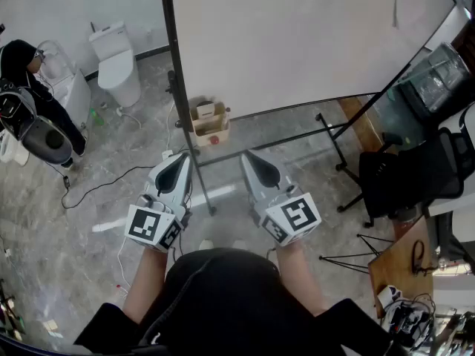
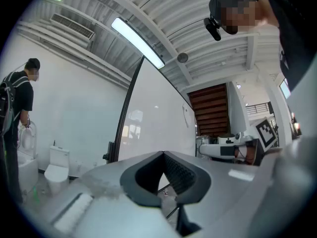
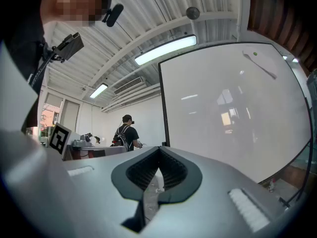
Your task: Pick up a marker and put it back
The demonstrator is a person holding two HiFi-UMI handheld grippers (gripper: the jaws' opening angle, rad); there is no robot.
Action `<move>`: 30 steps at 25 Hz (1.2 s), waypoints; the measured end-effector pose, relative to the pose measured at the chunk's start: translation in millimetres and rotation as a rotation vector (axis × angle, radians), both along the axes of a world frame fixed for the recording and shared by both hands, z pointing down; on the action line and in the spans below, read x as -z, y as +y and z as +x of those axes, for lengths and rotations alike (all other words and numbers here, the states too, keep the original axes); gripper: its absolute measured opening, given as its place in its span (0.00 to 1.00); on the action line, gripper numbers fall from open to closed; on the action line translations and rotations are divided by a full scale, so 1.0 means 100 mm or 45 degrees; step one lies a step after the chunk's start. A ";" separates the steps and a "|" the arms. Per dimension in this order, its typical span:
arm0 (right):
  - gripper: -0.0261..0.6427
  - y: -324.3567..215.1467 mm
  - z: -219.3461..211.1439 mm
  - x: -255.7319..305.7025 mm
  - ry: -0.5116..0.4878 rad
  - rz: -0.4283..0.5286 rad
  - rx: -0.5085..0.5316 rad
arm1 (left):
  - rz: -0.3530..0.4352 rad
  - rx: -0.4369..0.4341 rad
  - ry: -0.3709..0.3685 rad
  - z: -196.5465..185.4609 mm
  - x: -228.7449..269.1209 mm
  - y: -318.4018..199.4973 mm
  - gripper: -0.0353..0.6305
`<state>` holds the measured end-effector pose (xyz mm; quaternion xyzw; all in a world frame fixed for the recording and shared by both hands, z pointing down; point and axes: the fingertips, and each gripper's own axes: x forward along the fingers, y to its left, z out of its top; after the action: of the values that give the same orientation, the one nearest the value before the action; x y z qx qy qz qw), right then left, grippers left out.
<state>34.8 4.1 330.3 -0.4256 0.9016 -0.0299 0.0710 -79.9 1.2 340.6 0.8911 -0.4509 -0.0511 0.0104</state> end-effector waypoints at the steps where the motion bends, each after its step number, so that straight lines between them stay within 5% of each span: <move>1: 0.05 -0.01 0.01 0.01 0.004 0.003 0.002 | 0.006 -0.004 0.003 0.03 0.03 -0.02 0.06; 15: 0.05 -0.23 0.07 -0.04 -0.008 0.008 0.052 | -0.016 0.016 -0.012 0.14 -0.08 -0.29 0.06; 30: 0.05 -0.52 -0.04 -0.09 0.008 -0.023 -0.054 | -0.035 -0.054 -0.014 -0.06 -0.12 -0.60 0.06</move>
<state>30.6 -47.8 339.1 -0.4452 0.8924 -0.0354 0.0649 -85.7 -58.8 353.0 0.9005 -0.4325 -0.0399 0.0213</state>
